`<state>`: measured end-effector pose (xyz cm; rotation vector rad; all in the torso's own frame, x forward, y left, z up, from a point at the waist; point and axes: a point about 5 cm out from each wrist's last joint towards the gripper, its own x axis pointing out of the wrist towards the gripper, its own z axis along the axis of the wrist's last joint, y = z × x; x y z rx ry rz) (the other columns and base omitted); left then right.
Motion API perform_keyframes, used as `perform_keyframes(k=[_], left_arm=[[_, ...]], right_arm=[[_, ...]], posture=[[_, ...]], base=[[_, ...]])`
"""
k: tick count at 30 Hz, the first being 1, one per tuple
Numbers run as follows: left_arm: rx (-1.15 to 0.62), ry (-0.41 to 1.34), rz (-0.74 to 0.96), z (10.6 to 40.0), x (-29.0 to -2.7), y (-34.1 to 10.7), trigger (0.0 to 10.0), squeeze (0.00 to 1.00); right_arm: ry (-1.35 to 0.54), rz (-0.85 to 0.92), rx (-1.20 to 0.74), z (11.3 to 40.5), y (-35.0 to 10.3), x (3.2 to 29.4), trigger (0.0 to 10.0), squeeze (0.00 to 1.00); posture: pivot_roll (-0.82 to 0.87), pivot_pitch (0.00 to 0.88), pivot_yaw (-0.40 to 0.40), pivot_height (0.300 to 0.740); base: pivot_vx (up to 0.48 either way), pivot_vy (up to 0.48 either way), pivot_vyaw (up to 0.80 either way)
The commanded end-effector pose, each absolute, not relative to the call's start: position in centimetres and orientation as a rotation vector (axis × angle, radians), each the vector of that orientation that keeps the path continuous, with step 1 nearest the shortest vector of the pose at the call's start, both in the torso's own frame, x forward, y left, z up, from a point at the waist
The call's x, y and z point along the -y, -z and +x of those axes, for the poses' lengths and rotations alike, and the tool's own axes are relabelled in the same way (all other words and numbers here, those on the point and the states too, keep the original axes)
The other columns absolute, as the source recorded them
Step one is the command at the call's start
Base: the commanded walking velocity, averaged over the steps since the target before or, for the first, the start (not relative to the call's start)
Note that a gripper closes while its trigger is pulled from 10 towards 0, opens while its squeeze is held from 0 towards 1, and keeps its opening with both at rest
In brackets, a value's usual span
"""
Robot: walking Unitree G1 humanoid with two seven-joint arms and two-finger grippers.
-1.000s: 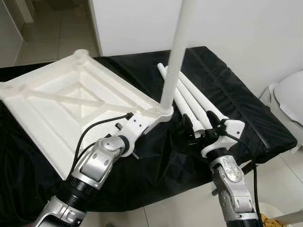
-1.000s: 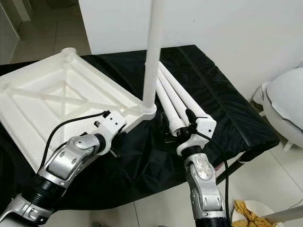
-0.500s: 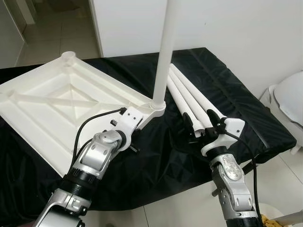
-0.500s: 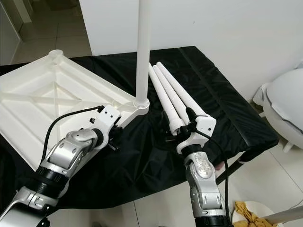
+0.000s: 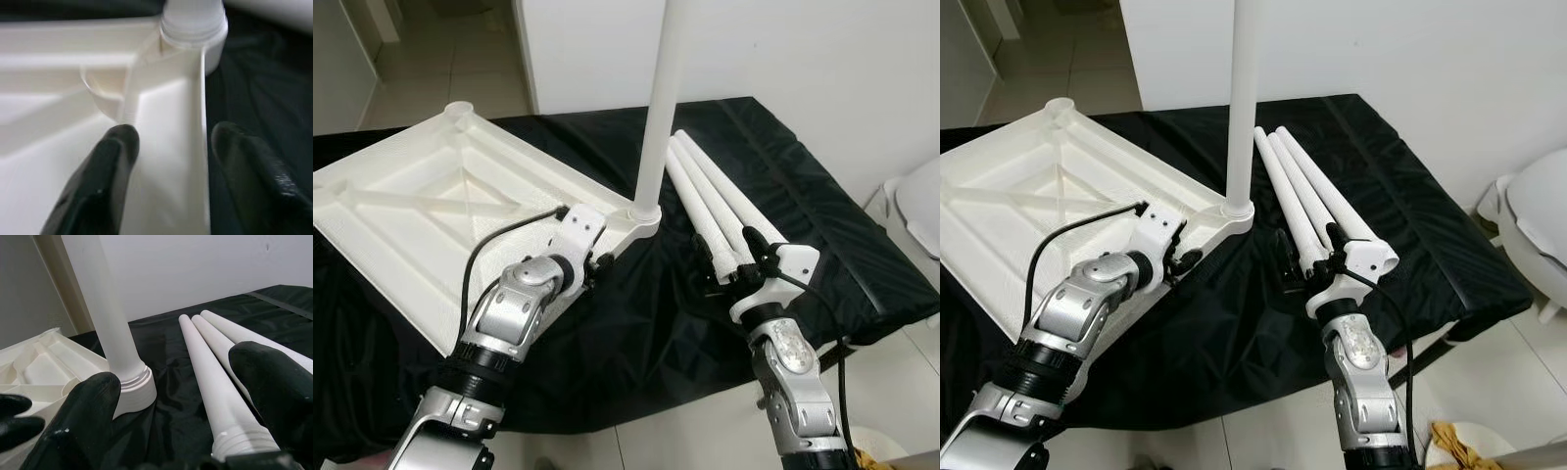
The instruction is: Building children table
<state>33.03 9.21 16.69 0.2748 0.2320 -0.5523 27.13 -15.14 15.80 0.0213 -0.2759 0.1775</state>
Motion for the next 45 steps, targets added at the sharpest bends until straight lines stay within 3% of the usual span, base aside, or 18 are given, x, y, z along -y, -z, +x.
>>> perform_keyframes(k=[1, 8, 10, 15, 24, 42, 45], left_arm=[[-0.17, 0.474, 0.26, 33.1, -9.7, -17.7, 10.0, 0.0], [-0.143, 0.502, 0.309, 32.7, -10.9, -19.1, 10.0, 0.0], [-0.215, 0.431, 0.396, 32.9, -13.3, -18.2, 10.0, 0.0], [-0.333, 0.451, 0.473, 32.2, -15.1, -16.4, 10.0, 0.0], [-0.409, 0.481, 0.503, 31.3, -16.1, -15.2, 10.0, 0.0], [-0.331, 0.437, 0.352, 31.4, -18.1, -18.2, 10.0, 0.0], [-0.355, 0.515, 0.342, 30.5, -17.8, -17.9, 10.0, 0.0]], right_arm=[[-0.173, 0.012, 0.26, 27.2, -15.5, 15.3, 10.0, 0.0], [-0.179, 0.014, 0.259, 27.4, -15.5, 15.1, 10.0, 0.0], [-0.189, 0.017, 0.26, 27.6, -15.5, 14.9, 10.0, 0.0], [-0.199, 0.016, 0.261, 27.7, -15.6, 14.7, 10.0, 0.0], [-0.202, 0.011, 0.261, 27.8, -15.6, 14.8, 10.0, 0.0], [-0.199, 0.003, 0.252, 27.6, -15.2, 14.8, 10.0, 0.0], [-0.2, -0.002, 0.248, 27.5, -15.1, 14.9, 10.0, 0.0]], posture=[[-0.09, 0.052, 0.019, 0.74], [-0.07, 0.046, 0.012, 0.74], [-0.06, 0.038, 0.003, 0.74], [-0.06, 0.036, 0.001, 0.74], [-0.06, 0.027, -0.003, 0.74], [-0.05, 0.031, 0.004, 0.74], [-0.05, 0.035, 0.0, 0.74]], base=[[0.0, 0.0, 0.0], [0.0, 0.0, 0.0], [0.0, 0.0, 0.0], [0.0, 0.0, 0.0], [0.0, 0.0, 0.0], [0.0, 0.0, 0.0], [0.0, 0.0, 0.0]])
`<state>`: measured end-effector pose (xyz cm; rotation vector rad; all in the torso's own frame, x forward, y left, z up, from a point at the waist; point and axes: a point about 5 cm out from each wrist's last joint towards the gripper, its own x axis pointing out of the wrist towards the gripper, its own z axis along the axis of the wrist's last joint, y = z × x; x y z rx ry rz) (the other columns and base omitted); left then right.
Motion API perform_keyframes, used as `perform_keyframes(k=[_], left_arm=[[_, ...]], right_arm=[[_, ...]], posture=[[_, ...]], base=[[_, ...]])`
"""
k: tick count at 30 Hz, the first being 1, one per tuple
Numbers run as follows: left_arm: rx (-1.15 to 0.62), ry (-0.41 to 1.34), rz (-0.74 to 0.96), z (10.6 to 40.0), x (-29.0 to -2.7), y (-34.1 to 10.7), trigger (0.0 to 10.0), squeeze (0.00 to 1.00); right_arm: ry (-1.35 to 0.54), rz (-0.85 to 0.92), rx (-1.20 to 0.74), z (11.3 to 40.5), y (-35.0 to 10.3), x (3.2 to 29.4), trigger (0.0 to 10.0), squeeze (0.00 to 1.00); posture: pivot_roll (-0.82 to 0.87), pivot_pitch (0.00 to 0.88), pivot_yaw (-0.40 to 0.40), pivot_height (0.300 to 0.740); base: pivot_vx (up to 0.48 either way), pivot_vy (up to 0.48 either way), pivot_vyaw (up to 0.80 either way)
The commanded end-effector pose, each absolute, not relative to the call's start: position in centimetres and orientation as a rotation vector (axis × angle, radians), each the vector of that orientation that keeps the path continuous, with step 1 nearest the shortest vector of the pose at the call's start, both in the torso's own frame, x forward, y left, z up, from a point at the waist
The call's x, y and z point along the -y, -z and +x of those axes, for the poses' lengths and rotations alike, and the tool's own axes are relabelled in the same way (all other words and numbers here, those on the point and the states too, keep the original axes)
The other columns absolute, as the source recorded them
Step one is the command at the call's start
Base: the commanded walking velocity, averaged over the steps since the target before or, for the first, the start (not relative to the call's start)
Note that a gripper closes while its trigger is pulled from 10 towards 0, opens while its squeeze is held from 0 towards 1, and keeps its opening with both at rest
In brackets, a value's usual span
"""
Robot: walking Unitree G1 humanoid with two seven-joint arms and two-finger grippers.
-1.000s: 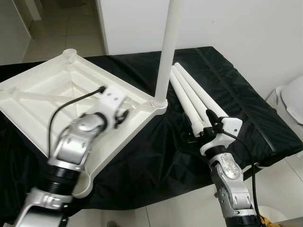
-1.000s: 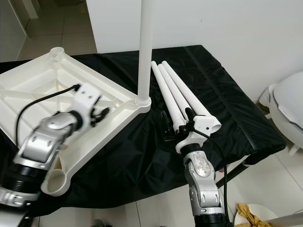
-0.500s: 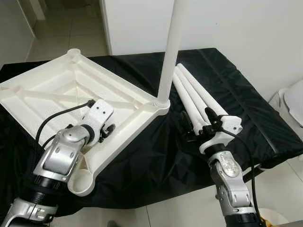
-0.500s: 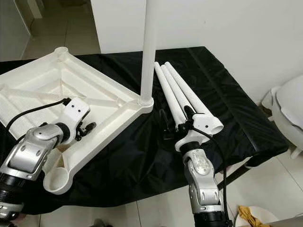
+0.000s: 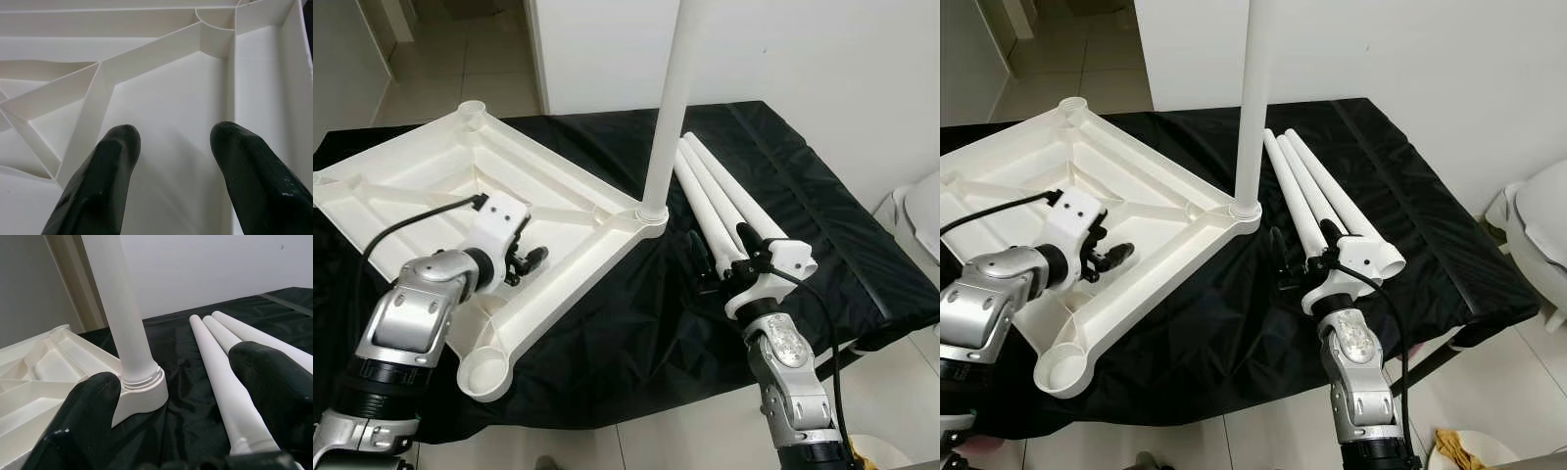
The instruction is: Building children table
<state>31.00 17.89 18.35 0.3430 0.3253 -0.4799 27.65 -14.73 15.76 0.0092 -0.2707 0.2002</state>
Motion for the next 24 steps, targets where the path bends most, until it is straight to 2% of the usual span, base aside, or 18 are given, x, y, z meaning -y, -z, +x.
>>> perform_keyframes(k=[1, 11, 23, 24], left_arm=[[-0.364, 0.525, 0.357, 30.4, -17.7, -17.8, 10.0, 0.0], [-0.43, 0.629, 0.443, 29.1, -16.3, -15.6, 10.0, 0.0], [-0.482, 0.573, 0.459, 29.5, -15.8, -14.4, 10.0, 0.0], [-0.498, 0.559, 0.457, 29.6, -15.9, -14.2, 9.7, 0.0]], right_arm=[[-0.2, -0.003, 0.248, 27.5, -15.1, 14.9, 10.0, 0.0], [-0.2, -0.013, 0.247, 27.6, -15.2, 15.1, 10.0, 0.0], [-0.189, -0.027, 0.247, 27.5, -15.4, 15.5, 10.0, 0.0], [-0.189, -0.025, 0.246, 27.5, -15.4, 15.5, 10.0, 0.0]], posture=[[-0.05, 0.035, 0.0, 0.74], [-0.06, 0.04, -0.005, 0.74], [-0.07, 0.055, -0.003, 0.74], [-0.07, 0.057, -0.002, 0.74]], base=[[0.0, 0.0, 0.0], [0.0, 0.0, 0.0], [0.0, 0.0, 0.0], [0.0, 0.0, 0.0]])
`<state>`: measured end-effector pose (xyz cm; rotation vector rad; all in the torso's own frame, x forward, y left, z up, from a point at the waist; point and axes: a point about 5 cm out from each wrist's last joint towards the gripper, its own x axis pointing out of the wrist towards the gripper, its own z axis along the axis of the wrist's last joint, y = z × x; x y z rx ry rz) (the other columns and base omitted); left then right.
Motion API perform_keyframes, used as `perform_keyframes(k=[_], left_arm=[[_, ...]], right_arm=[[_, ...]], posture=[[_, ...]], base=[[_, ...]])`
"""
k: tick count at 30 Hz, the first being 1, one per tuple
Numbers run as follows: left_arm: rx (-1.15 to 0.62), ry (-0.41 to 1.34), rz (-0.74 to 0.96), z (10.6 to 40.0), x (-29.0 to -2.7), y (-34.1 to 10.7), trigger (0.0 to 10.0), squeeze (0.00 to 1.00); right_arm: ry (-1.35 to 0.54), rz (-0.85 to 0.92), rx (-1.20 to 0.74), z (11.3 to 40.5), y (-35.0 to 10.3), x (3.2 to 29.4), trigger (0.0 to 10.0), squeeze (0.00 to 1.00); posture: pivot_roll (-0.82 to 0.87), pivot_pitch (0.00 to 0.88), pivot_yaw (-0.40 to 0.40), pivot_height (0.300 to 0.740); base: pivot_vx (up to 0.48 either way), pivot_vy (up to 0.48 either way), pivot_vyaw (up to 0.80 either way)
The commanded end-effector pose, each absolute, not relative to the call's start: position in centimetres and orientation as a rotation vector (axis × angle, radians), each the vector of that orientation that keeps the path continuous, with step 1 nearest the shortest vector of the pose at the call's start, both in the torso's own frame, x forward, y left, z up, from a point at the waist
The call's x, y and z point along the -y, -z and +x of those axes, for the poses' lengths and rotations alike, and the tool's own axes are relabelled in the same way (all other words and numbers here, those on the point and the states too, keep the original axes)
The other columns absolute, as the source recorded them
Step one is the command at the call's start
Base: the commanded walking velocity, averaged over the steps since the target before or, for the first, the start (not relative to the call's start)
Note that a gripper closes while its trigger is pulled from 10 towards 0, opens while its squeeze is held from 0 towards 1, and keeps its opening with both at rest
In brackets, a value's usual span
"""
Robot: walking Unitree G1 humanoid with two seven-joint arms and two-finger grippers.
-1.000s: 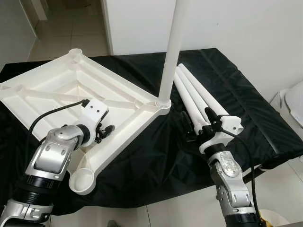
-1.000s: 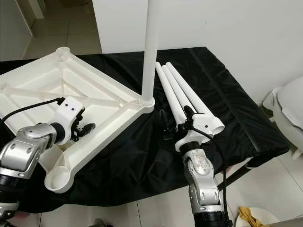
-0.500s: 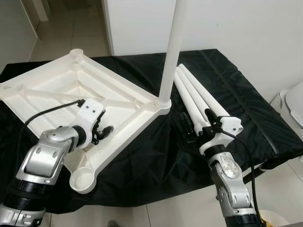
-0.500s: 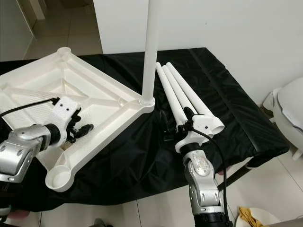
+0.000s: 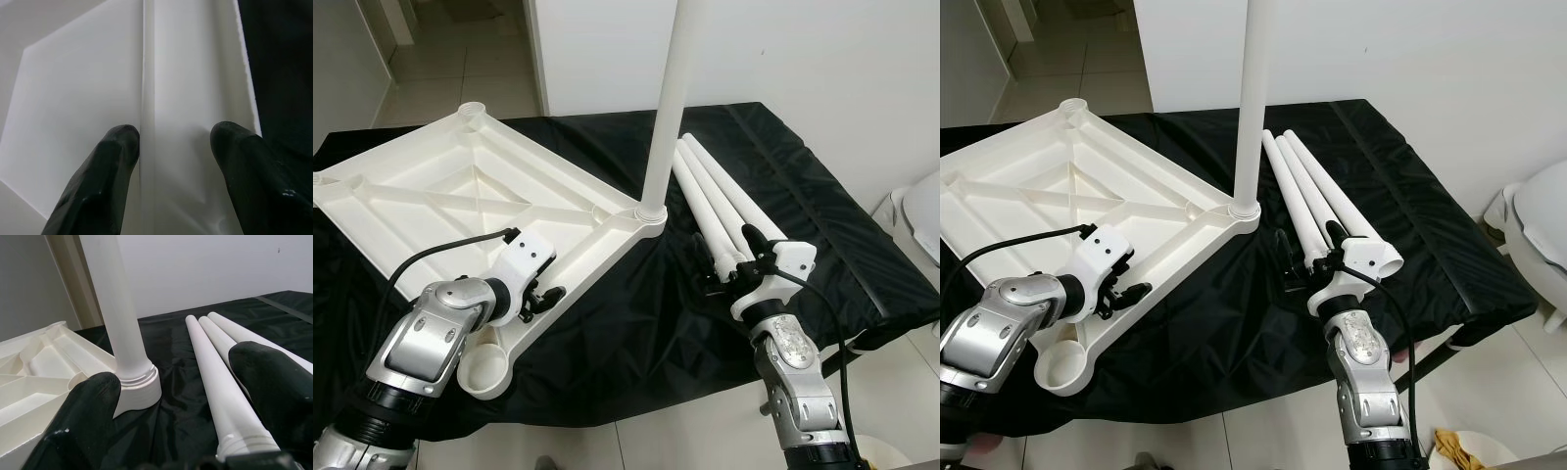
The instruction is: Building children table
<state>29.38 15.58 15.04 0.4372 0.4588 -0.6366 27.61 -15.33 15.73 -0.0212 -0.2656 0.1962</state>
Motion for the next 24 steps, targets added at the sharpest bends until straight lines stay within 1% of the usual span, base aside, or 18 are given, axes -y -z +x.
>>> perform_keyframes(k=[1, 2, 3, 14, 17, 18, 19, 20, 23, 24], left_arm=[[-0.508, 0.55, 0.454, 29.6, -15.9, -14.1, 9.7, 0.0], [-0.508, 0.55, 0.454, 29.6, -15.9, -14.1, 9.7, 0.0], [-0.504, 0.545, 0.452, 29.7, -15.9, -14.1, 0.0, 0.0], [-0.489, 0.551, 0.508, 29.8, -15.4, -13.9, 0.0, 0.0], [-0.484, 0.543, 0.521, 30.1, -14.5, -13.6, 0.0, 0.0], [-0.474, 0.519, 0.489, 30.5, -14.0, -13.6, 0.0, 0.0], [-0.474, 0.519, 0.489, 30.5, -14.0, -13.6, 0.0, 0.0], [-0.458, 0.477, 0.431, 31.1, -13.1, -13.8, 0.0, 0.0], [-0.455, 0.467, 0.416, 31.3, -12.8, -13.8, 0.0, 0.0], [-0.439, 0.443, 0.387, 31.8, -12.4, -14.0, 0.0, 0.0]], right_arm=[[-0.188, -0.023, 0.246, 27.5, -15.4, 15.5, 10.0, 0.0], [-0.188, -0.023, 0.246, 27.5, -15.4, 15.5, 10.0, 0.0], [-0.187, -0.023, 0.246, 27.5, -15.4, 15.5, 10.0, 0.0], [-0.177, -0.023, 0.244, 27.4, -15.3, 15.7, 10.0, 0.0], [-0.171, -0.021, 0.243, 27.4, -15.3, 15.7, 10.0, 0.0], [-0.169, -0.02, 0.244, 27.4, -15.4, 15.6, 10.0, 0.0], [-0.169, -0.02, 0.244, 27.4, -15.4, 15.6, 10.0, 0.0], [-0.168, -0.019, 0.248, 27.5, -15.5, 15.6, 10.0, 0.0], [-0.168, -0.019, 0.249, 27.5, -15.5, 15.6, 10.0, 0.0], [-0.169, -0.018, 0.25, 27.5, -15.6, 15.5, 10.0, 0.0]], posture=[[-0.07, 0.057, -0.002, 0.74], [-0.07, 0.057, -0.002, 0.74], [-0.07, 0.06, -0.001, 0.74], [-0.07, 0.065, 0.004, 0.74], [-0.08, 0.064, 0.005, 0.74], [-0.08, 0.062, 0.004, 0.74], [-0.08, 0.062, 0.004, 0.74], [-0.08, 0.063, 0.005, 0.74], [-0.08, 0.063, 0.005, 0.74], [-0.08, 0.063, 0.006, 0.74]], base=[[0.0, 0.0, 0.0], [0.0, 0.0, 0.0], [0.0, 0.0, 0.0], [0.0, 0.0, 0.0], [0.0, 0.0, 0.0], [0.0, 0.0, 0.0], [0.0, 0.0, 0.0], [0.0, 0.0, 0.0], [0.0, 0.0, 0.0], [0.0, 0.0, 0.0]])
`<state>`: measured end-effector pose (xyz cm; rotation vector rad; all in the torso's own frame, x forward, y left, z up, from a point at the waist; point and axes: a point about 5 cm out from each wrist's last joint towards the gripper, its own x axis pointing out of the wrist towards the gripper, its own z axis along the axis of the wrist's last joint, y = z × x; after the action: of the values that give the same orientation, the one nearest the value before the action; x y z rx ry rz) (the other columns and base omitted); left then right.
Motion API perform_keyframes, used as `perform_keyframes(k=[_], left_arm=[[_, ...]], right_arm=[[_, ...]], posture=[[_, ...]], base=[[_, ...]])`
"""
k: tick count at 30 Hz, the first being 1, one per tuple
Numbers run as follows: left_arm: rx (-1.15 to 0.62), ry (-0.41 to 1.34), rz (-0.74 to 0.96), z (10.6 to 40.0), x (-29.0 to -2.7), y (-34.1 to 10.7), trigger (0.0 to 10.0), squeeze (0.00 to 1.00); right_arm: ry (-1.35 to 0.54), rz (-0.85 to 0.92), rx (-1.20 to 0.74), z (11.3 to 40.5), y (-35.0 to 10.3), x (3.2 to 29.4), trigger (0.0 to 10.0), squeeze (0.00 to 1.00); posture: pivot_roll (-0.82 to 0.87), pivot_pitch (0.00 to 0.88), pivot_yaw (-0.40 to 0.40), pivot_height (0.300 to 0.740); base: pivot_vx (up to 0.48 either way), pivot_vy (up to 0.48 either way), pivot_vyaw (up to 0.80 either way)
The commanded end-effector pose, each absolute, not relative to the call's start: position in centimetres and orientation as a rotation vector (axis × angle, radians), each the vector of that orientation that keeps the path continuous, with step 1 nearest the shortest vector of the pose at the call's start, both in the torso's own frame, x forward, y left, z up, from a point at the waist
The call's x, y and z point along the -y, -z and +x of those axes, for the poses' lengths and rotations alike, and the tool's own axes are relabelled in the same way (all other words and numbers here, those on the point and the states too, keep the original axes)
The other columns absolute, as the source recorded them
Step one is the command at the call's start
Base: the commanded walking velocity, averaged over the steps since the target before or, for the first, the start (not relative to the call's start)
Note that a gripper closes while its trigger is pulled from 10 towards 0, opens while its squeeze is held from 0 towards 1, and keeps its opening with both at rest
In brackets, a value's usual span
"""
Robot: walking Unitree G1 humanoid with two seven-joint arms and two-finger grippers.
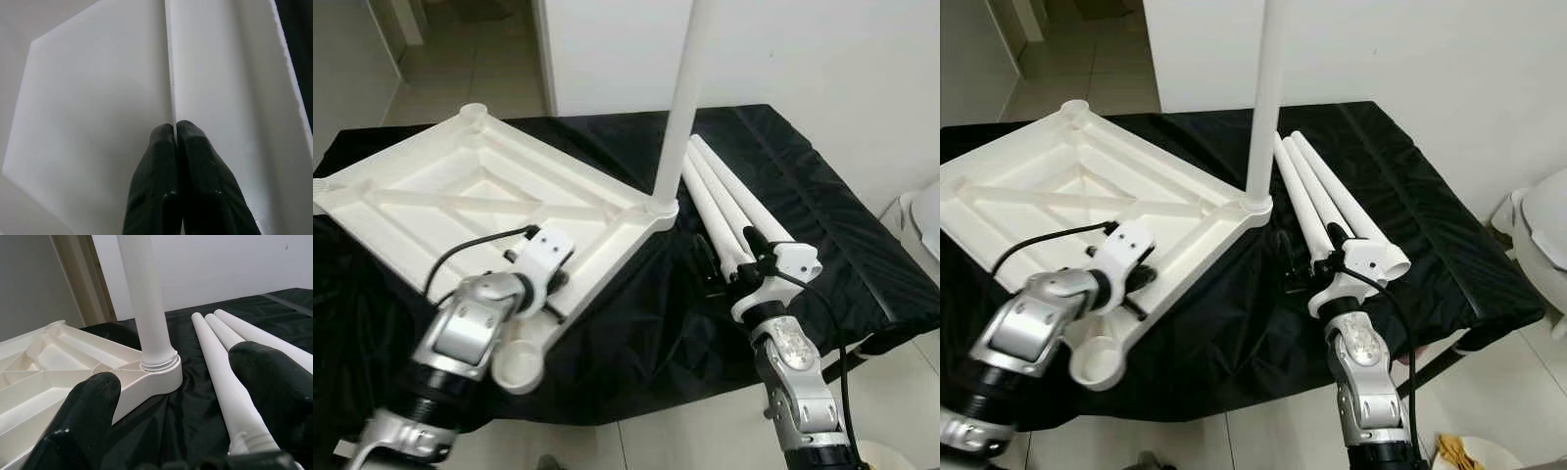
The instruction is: Building children table
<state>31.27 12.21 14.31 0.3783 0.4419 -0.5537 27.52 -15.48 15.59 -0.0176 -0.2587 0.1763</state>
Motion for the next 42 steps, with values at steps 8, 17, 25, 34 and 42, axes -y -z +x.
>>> perform_keyframes(k=[8, 17, 25, 34, 42], left_arm=[[-0.361, 0.367, 0.336, 34.2, -10.1, -15.1, 0.0, 0.0], [-0.296, 0.238, 0.352, 36.9, -10.2, -16.6, 2.4, 0.0], [-0.193, 0.344, 0.272, 37.4, -8.2, -18.7, 10.0, 1.0], [-0.052, 0.546, 0.203, 36.2, -6.6, -21.6, 10.0, 0.81], [-0.06, 0.453, 0.448, 36.0, -11.9, -22.6, 10.0, 0.0]], right_arm=[[-0.174, -0.008, 0.255, 27.4, -15.7, 14.9, 10.0, 0.0], [-0.161, -0.005, 0.258, 27.2, -15.8, 14.9, 10.0, 0.0], [-0.153, -0.006, 0.255, 27.1, -15.7, 14.9, 10.0, 0.0], [-0.15, -0.006, 0.254, 27.1, -15.6, 14.8, 10.0, 0.0], [-0.155, -0.001, 0.25, 27.2, -15.4, 14.5, 10.0, 0.0]], posture=[[-0.09, 0.064, 0.006, 0.74], [-0.11, 0.066, 0.016, 0.74], [-0.11, 0.066, 0.021, 0.74], [-0.1, 0.064, 0.024, 0.74], [-0.08, 0.063, 0.027, 0.74]], base=[[0.0, 0.0, 0.0], [0.0, 0.0, 0.0], [0.0, 0.0, 0.0], [0.0, 0.0, 0.0], [0.0, 0.0, 0.0]])
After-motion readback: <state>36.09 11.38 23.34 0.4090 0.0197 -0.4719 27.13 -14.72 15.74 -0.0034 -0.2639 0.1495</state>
